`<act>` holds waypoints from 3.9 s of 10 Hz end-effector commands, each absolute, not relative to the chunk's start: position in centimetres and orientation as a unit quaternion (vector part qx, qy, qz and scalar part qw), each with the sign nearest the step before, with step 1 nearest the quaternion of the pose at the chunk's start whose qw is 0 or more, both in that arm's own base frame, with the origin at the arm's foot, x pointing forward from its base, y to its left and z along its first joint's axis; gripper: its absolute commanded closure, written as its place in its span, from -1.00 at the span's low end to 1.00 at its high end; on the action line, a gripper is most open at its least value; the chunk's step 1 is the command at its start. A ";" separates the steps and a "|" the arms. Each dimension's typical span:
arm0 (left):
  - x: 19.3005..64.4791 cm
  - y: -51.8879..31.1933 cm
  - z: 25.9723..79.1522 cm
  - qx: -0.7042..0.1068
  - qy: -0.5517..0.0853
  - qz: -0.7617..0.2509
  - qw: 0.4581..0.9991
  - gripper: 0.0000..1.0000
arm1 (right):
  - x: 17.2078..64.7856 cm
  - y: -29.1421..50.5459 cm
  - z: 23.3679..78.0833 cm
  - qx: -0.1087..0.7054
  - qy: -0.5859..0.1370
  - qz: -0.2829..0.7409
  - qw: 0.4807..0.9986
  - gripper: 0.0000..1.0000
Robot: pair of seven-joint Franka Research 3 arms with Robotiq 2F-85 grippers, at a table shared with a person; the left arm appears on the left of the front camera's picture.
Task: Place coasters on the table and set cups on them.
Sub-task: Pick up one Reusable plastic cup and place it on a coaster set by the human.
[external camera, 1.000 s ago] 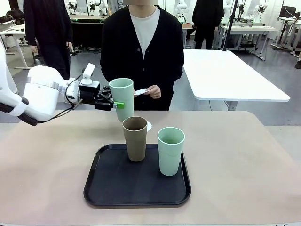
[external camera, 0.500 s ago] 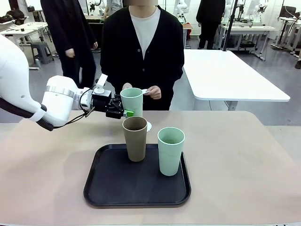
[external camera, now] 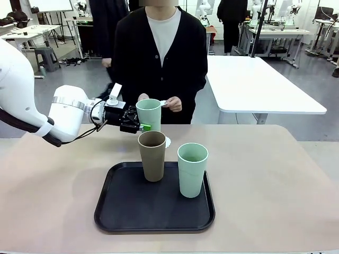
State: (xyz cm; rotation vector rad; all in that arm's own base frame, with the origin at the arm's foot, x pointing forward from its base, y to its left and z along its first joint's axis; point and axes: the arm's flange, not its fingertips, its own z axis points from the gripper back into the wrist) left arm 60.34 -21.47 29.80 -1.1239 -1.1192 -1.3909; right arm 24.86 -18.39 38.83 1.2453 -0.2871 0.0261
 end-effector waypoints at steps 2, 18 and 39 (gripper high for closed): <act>60.2 -21.6 30.0 -0.467 -0.462 -0.574 0.490 -0.74 | 24.9 -18.4 38.9 0.584 -0.141 0.015 0.799 -1.00; 65.2 -25.4 26.5 -0.449 -0.442 -0.580 0.517 -0.74 | 24.9 -18.4 38.9 0.584 -0.141 0.015 0.799 -1.00; 66.2 -25.3 25.8 -0.427 -0.430 -0.616 0.504 -1.00 | 24.9 -18.4 38.9 0.584 -0.141 0.015 0.799 -1.00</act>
